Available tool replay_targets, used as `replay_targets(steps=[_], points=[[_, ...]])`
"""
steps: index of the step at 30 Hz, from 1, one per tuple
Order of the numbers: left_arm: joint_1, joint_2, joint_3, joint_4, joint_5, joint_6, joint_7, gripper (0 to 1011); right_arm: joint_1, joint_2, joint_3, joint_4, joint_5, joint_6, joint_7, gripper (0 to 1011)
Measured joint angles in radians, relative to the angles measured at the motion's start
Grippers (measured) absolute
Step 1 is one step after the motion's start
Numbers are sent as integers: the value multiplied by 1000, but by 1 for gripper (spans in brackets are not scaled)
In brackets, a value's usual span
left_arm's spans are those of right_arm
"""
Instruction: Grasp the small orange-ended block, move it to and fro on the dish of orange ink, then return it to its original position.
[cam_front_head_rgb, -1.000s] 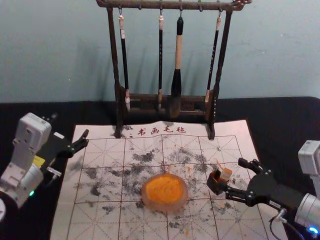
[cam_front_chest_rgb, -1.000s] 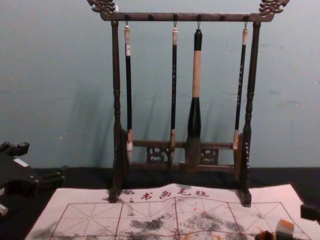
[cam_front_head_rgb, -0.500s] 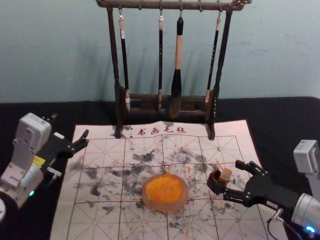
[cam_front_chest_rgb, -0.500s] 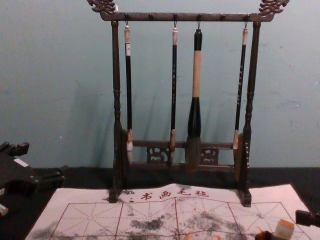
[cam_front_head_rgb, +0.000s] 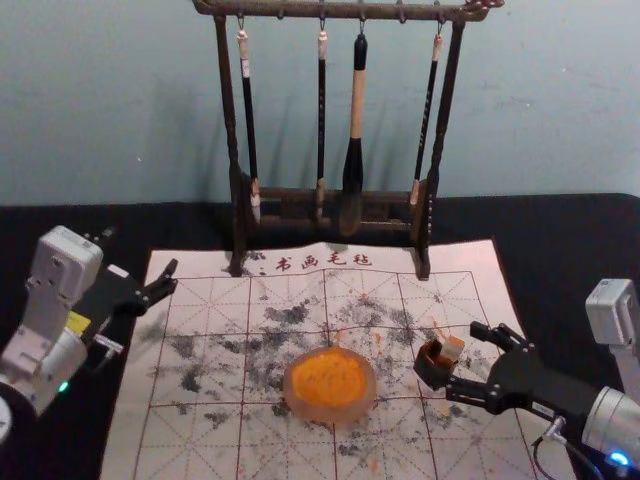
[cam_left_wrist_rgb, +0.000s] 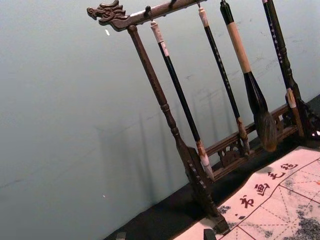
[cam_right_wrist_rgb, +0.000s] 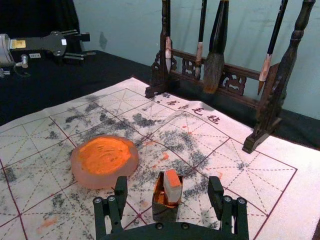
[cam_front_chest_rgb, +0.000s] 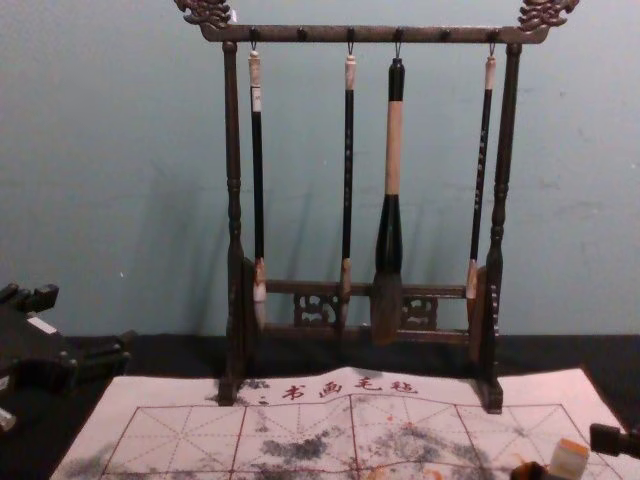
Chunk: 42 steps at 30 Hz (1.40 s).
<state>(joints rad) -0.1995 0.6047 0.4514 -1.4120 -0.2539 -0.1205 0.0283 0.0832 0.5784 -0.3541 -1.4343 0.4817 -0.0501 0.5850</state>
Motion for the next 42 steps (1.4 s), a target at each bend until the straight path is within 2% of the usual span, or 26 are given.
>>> replay_targets(steps=[16,22,26,27,28,33,34,40,42], points=[[0,0,0,0,0,0,0,1001,-1,1,0,-1,0,-2,-1,1003],[0,0,0,0,0,0,0,1001,-1,1,0,-1,0,-2,-1,881],[0,0,0,0,0,0,0,1001,-1,1,0,-2,-1,-2,-1,758],[0,0,0,0,0,0,0,1001,-1,1,0,-2,-1,-2,-1,758],[0,0,0,0,0,0,0,1001,-1,1,0,-2,-1,-3,-1,692],[0,0,0,0,0,0,0,1001,-1,1,0,-2,-1,-3,-1,561],[0,0,0,0,0,0,0,1001,-1,1,0,-2,-1,-3,-1,489],[0,0,0,0,0,0,0,1001,-1,1,0,-2,-1,-3,-1,328],[0,0,0,0,0,0,0,1001,-1,1,0,-2,-1,-3,-1,246]])
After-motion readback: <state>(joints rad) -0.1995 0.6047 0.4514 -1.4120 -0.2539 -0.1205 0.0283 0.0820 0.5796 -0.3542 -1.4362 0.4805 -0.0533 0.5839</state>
